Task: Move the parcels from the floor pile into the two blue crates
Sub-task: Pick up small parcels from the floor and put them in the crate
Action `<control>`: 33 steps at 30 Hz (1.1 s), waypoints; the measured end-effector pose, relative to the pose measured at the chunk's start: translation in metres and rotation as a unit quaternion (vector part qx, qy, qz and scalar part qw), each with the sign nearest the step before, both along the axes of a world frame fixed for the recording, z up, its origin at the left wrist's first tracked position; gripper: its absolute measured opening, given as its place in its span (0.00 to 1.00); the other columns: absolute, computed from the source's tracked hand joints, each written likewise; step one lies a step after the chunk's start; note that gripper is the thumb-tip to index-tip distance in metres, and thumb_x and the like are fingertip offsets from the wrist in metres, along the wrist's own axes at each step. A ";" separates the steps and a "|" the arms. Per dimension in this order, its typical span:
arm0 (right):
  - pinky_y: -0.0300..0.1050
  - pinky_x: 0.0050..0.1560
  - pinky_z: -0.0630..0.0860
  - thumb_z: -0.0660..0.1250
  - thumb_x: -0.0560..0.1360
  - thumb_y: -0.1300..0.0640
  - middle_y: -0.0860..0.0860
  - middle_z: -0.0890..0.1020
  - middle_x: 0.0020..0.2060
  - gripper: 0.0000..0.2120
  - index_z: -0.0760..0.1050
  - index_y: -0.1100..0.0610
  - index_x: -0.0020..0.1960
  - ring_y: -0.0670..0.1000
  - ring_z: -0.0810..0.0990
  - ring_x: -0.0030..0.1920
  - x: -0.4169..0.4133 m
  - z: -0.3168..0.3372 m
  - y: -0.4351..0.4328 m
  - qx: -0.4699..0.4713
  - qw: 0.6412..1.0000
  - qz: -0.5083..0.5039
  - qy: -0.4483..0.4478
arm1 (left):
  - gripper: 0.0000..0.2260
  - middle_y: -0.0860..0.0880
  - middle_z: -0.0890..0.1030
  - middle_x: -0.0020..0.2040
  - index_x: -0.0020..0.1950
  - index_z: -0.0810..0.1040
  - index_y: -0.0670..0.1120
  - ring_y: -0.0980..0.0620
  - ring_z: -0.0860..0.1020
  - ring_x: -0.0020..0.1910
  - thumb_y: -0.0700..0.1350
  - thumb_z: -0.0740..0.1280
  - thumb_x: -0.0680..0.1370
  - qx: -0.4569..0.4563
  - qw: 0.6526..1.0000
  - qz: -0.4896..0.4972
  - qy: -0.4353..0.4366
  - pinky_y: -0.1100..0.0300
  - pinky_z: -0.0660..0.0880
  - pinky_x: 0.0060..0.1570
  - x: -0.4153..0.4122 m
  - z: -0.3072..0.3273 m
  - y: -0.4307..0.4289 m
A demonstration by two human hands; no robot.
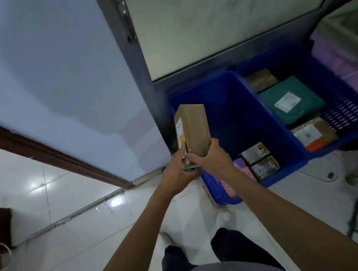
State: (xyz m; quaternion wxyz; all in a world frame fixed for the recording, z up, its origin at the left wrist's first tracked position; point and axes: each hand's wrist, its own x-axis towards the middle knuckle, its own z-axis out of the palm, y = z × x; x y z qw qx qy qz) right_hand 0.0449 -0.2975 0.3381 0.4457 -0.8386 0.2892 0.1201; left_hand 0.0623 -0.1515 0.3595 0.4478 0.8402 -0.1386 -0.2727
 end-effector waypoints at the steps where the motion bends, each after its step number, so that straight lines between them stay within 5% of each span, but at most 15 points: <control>1: 0.48 0.50 0.72 0.74 0.66 0.34 0.49 0.73 0.59 0.46 0.57 0.53 0.73 0.50 0.74 0.54 -0.001 0.004 -0.009 -0.001 1.000 -0.008 -0.003 | 0.39 0.60 0.70 0.62 0.78 0.58 0.57 0.63 0.73 0.55 0.53 0.76 0.72 0.000 1.000 -0.008 -0.003 0.76 0.71 0.49 0.002 0.002 -0.009; 6: 0.56 0.56 0.79 0.74 0.63 0.32 0.51 0.73 0.59 0.48 0.56 0.53 0.72 0.54 0.77 0.56 -0.006 0.014 -0.055 0.013 0.999 -0.038 -0.023 | 0.39 0.57 0.72 0.69 0.78 0.57 0.60 0.58 0.76 0.62 0.59 0.73 0.73 -0.007 0.999 -0.035 0.001 0.67 0.76 0.56 0.007 0.006 -0.054; 10: 0.55 0.56 0.78 0.74 0.61 0.33 0.52 0.74 0.58 0.48 0.59 0.56 0.70 0.55 0.77 0.56 -0.012 0.014 -0.091 0.041 0.997 -0.060 0.001 | 0.29 0.58 0.73 0.65 0.78 0.60 0.59 0.58 0.75 0.60 0.58 0.66 0.79 0.006 0.999 -0.022 0.031 0.74 0.72 0.45 0.004 0.009 -0.082; 14: 0.58 0.54 0.81 0.72 0.59 0.34 0.56 0.76 0.59 0.49 0.61 0.60 0.69 0.57 0.79 0.55 -0.019 0.011 -0.119 0.152 0.980 -0.125 0.029 | 0.23 0.53 0.76 0.67 0.73 0.70 0.58 0.56 0.76 0.60 0.59 0.66 0.79 0.020 0.999 0.006 0.050 0.69 0.71 0.47 0.003 0.006 -0.097; 18: 0.52 0.47 0.84 0.73 0.58 0.37 0.56 0.80 0.57 0.47 0.65 0.61 0.68 0.54 0.83 0.53 -0.024 0.010 -0.131 0.269 0.942 -0.202 -0.005 | 0.22 0.50 0.75 0.68 0.73 0.68 0.49 0.56 0.75 0.57 0.55 0.65 0.81 0.082 0.993 0.035 0.079 0.63 0.71 0.51 0.005 0.010 -0.101; 20: 0.47 0.42 0.84 0.73 0.61 0.39 0.55 0.81 0.58 0.44 0.67 0.60 0.69 0.53 0.83 0.54 -0.024 0.015 -0.131 0.316 0.920 -0.232 -0.029 | 0.18 0.47 0.78 0.63 0.62 0.74 0.47 0.56 0.77 0.51 0.59 0.62 0.81 0.097 0.985 0.066 0.127 0.59 0.73 0.50 0.007 0.018 -0.101; 22: 0.47 0.40 0.84 0.73 0.63 0.40 0.55 0.81 0.58 0.40 0.69 0.59 0.69 0.53 0.83 0.55 -0.022 0.023 -0.128 0.350 0.898 -0.261 -0.059 | 0.21 0.46 0.80 0.58 0.54 0.76 0.49 0.52 0.79 0.50 0.65 0.59 0.80 0.071 0.972 0.096 0.201 0.53 0.75 0.54 0.011 0.029 -0.103; 25: 0.48 0.40 0.84 0.71 0.62 0.38 0.56 0.80 0.59 0.41 0.69 0.56 0.69 0.55 0.82 0.56 -0.017 0.038 -0.118 0.382 0.875 -0.289 -0.069 | 0.25 0.46 0.83 0.56 0.57 0.76 0.50 0.48 0.82 0.54 0.69 0.57 0.78 -0.001 0.957 0.121 0.263 0.47 0.74 0.63 0.020 0.035 -0.105; 33: 0.46 0.38 0.83 0.71 0.61 0.33 0.54 0.79 0.58 0.44 0.68 0.56 0.69 0.53 0.82 0.54 -0.011 0.056 -0.083 0.348 0.886 -0.301 -0.053 | 0.26 0.47 0.85 0.52 0.61 0.78 0.52 0.47 0.85 0.51 0.69 0.67 0.72 -0.121 0.933 0.161 0.298 0.46 0.77 0.60 0.032 0.037 -0.103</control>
